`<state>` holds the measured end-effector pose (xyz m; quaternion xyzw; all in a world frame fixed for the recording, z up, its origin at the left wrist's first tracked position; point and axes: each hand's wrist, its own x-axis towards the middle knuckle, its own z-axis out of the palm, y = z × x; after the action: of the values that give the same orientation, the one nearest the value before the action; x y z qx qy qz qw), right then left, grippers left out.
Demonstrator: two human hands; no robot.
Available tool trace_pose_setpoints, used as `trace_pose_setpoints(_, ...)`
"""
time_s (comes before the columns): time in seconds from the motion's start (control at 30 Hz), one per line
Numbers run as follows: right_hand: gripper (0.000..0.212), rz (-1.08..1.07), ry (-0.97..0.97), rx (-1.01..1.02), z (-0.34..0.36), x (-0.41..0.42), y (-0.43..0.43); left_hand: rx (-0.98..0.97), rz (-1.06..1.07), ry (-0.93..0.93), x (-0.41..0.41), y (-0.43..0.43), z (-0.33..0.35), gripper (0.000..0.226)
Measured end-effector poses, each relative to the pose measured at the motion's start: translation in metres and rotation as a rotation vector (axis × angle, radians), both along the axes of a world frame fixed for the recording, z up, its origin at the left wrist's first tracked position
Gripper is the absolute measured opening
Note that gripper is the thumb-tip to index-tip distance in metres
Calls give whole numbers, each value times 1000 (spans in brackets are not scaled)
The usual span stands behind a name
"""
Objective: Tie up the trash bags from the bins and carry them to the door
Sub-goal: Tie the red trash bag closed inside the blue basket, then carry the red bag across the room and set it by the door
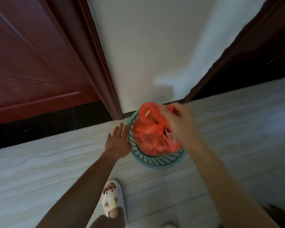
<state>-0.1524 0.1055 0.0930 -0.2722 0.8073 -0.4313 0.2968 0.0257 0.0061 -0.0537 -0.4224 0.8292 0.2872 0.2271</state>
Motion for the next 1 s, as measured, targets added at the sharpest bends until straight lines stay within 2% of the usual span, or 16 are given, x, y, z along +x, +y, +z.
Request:
trace_pose_setpoints(0.17,31,-5,4,122,67,4,12,-23,5,-42,3,-12,113,71)
trace_pose_setpoints(0.33,30,80,0,132,178,16,2,-106,37,-19,30,-23,235,71)
trace_pose_setpoints(0.47,25,197,-10,172,273,39,-8,-98,140,2,79,-33,342,70)
trace_pose_setpoints(0.53,24,236,-76,172,315,54,-13,-116,209,22,109,-35,393,71)
trace_pose_setpoints(0.67,19,320,-162,143,376,98,-21,-240,373,67,173,-24,474,70)
trace_pose_setpoints(0.83,26,638,-53,135,410,166,-31,-362,630,8,257,34,532,68)
trace_pose_setpoints(1.0,30,982,-54,116,447,252,-31,-460,939,-98,347,133,563,61)
